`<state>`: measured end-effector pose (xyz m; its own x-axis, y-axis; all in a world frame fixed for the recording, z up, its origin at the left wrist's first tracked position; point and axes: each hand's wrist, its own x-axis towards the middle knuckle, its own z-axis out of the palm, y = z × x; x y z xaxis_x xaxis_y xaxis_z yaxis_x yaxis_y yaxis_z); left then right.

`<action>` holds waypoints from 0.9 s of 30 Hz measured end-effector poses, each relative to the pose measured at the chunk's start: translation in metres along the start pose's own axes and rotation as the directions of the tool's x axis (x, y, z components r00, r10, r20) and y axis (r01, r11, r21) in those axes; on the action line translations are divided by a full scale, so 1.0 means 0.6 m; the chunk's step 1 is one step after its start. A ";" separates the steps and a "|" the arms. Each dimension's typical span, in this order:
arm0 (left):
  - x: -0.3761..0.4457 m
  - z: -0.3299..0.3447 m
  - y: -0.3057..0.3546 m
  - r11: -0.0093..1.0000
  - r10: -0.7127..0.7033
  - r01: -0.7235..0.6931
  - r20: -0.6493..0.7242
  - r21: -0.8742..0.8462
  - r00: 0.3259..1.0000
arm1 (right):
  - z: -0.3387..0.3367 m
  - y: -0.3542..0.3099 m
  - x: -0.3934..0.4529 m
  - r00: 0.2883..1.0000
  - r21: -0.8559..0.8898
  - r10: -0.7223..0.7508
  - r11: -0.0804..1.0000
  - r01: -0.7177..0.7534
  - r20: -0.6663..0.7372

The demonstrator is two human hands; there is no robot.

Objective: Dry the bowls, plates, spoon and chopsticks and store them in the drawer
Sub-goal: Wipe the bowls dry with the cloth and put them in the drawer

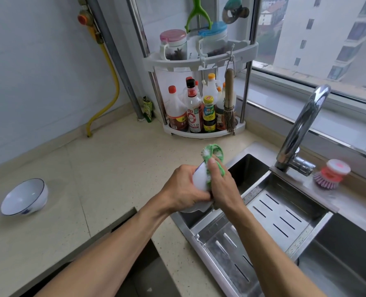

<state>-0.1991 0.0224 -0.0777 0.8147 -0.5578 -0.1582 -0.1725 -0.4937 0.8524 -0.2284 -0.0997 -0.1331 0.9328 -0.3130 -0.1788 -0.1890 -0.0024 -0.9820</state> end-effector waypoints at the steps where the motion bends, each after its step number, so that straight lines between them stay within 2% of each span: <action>1: -0.003 0.002 -0.001 1.000 0.019 -0.019 0.004 0.025 1.000 | -0.009 -0.006 0.004 0.994 0.074 0.104 0.992 -0.106 0.027; 3: -0.008 0.007 -0.002 0.997 0.043 -0.044 0.012 0.060 0.999 | -0.028 -0.021 0.008 0.949 0.225 0.288 0.924 -0.310 0.127; 4: -0.009 0.006 -0.002 0.998 0.037 -0.037 0.009 0.045 0.999 | -0.031 -0.023 0.006 0.943 0.225 0.308 0.917 -0.329 0.123; 5: -0.005 0.003 -0.004 1.000 0.019 -0.019 -0.007 0.016 1.000 | -0.026 -0.021 0.005 0.962 0.151 0.262 0.950 -0.272 0.082; 7: 0.005 -0.003 -0.012 1.000 -0.016 0.015 -0.026 -0.006 1.000 | -0.007 -0.015 -0.002 0.998 -0.045 0.067 0.997 -0.067 -0.003; 8: 0.009 -0.003 -0.014 1.000 -0.015 0.015 -0.027 0.001 1.000 | 0.002 -0.009 -0.007 1.000 -0.084 -0.016 0.996 0.015 -0.011; 9: 0.011 -0.002 -0.016 1.000 -0.007 0.008 -0.020 0.024 1.000 | 0.010 -0.006 -0.015 0.999 -0.076 -0.039 0.996 0.038 -0.012; 11: 0.007 0.005 -0.014 0.998 0.018 -0.017 -0.009 0.068 1.000 | 0.008 -0.014 -0.022 0.999 0.081 0.050 0.996 -0.050 -0.008; 14: -0.009 0.008 -0.001 0.985 0.094 -0.093 0.003 0.146 0.996 | -0.021 -0.028 -0.010 0.952 0.277 0.293 0.910 -0.307 0.092; 17: -0.023 0.012 0.018 0.962 0.206 -0.210 0.042 0.177 0.978 | -0.042 -0.040 0.001 0.912 0.448 0.281 0.803 -0.393 0.298; 18: -0.023 0.012 0.021 0.956 0.225 -0.229 0.043 0.184 0.973 | -0.045 -0.040 0.005 0.909 0.497 0.267 0.769 -0.401 0.321; 20: -0.018 0.006 0.018 0.964 0.205 -0.207 0.030 0.165 0.978 | -0.047 -0.040 0.009 0.910 0.476 0.293 0.781 -0.405 0.293; 23: -0.005 -0.004 0.012 0.996 0.054 -0.056 0.027 0.065 0.998 | -0.044 -0.043 0.012 0.909 0.366 0.372 0.832 -0.417 0.191; 25: 0.010 0.000 0.014 0.996 -0.005 0.004 0.020 0.090 1.000 | -0.038 -0.044 0.018 0.921 0.307 0.375 0.868 -0.390 0.110; 27: 0.022 0.008 0.018 0.993 -0.036 0.040 -0.031 0.110 0.999 | -0.024 -0.046 0.020 0.948 0.186 0.319 0.931 -0.314 0.004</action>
<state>-0.1930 0.0068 -0.0728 0.8371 -0.5187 -0.1738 -0.2001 -0.5861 0.7852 -0.2165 -0.1170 -0.1070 0.8253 -0.2934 -0.4825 -0.4114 0.2730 -0.8696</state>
